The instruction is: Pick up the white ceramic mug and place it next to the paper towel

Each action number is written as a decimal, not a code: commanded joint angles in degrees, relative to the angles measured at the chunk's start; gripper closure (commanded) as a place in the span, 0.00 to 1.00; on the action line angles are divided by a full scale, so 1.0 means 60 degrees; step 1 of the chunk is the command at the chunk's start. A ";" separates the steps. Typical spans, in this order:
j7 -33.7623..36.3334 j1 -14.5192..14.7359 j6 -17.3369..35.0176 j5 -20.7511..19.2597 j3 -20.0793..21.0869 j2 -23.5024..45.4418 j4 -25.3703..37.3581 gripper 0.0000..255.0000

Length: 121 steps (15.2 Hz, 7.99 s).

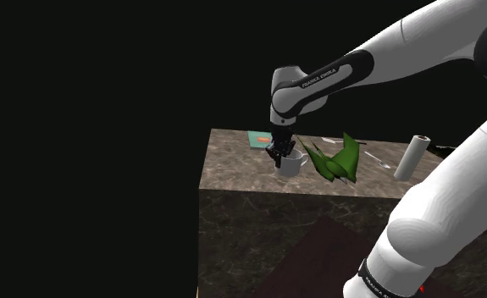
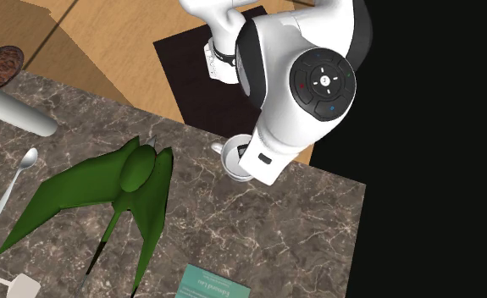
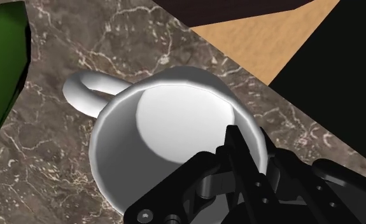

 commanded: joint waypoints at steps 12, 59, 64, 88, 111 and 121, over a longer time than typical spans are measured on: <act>-0.0097 0.0021 -0.1784 0.0053 0.0048 -0.0687 0.1095 1.00; -0.3638 -0.1223 -0.5779 -0.1417 -0.2185 -0.2919 0.3327 1.00; -0.4765 -0.1593 -0.5734 -0.1969 -0.3048 -0.3103 0.3354 1.00; -1.1577 -0.1773 -0.4509 -0.1637 -0.9403 0.0479 0.7032 1.00; -1.6675 -0.6601 -0.3935 0.4194 -0.9946 0.6757 0.9992 1.00; -1.6722 -0.6169 -0.2633 0.4243 -0.9945 0.6756 0.8570 1.00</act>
